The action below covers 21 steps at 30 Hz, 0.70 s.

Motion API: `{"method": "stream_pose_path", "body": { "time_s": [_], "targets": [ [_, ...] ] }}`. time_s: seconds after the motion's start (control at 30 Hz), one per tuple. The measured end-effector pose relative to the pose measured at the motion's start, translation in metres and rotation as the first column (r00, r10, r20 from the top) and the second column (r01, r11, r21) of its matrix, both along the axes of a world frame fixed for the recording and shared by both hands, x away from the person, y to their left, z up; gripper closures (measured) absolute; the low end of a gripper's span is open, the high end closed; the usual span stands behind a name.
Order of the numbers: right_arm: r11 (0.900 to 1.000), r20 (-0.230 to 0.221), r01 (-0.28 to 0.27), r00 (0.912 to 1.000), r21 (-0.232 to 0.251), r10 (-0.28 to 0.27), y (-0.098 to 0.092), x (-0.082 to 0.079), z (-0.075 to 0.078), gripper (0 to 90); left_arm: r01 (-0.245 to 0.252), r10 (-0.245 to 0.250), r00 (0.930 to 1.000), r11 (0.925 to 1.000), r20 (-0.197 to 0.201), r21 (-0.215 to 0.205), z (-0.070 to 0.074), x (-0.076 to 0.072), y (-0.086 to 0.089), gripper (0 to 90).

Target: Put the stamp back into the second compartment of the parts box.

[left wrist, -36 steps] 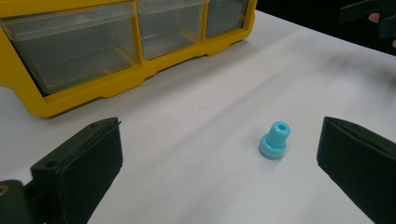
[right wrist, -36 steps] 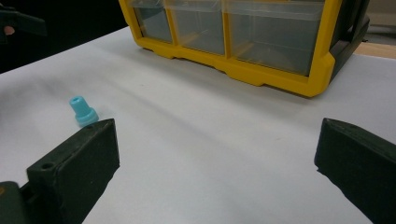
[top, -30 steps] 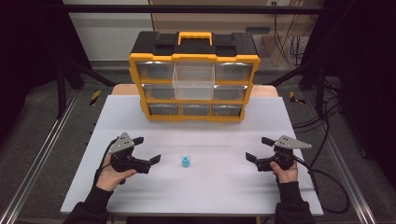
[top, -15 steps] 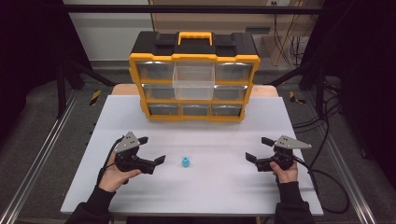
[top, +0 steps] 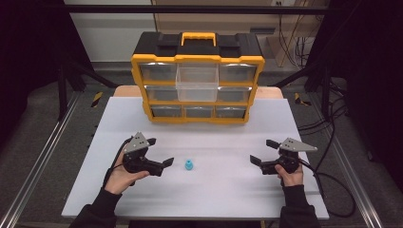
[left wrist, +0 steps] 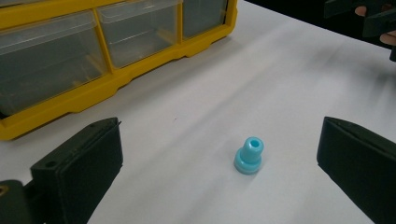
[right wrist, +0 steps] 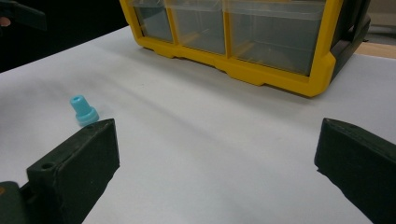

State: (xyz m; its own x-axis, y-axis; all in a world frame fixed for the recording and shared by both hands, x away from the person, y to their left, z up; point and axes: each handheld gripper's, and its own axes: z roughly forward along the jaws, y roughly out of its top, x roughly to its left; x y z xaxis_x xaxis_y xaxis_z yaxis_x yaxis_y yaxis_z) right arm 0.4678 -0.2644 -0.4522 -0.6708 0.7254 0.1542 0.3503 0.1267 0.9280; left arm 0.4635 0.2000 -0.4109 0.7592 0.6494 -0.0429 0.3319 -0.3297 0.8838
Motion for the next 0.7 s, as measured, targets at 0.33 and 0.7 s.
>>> {"method": "stream_pose_path", "body": {
  "time_s": [0.33,0.7],
  "targets": [
    [1.000,0.002,-0.001,1.0000,0.000,0.001,0.000,0.000,0.000,0.4,0.012,-0.012,0.9996,0.9997,-0.026,0.023,-0.001,0.006,-0.016,0.0],
    [1.000,0.002,-0.001,1.0000,0.000,0.001,0.000,0.000,0.000,0.4,0.023,-0.020,0.9981,0.9988,-0.057,0.043,-0.008,0.011,-0.030,0.0]
  ]
}}
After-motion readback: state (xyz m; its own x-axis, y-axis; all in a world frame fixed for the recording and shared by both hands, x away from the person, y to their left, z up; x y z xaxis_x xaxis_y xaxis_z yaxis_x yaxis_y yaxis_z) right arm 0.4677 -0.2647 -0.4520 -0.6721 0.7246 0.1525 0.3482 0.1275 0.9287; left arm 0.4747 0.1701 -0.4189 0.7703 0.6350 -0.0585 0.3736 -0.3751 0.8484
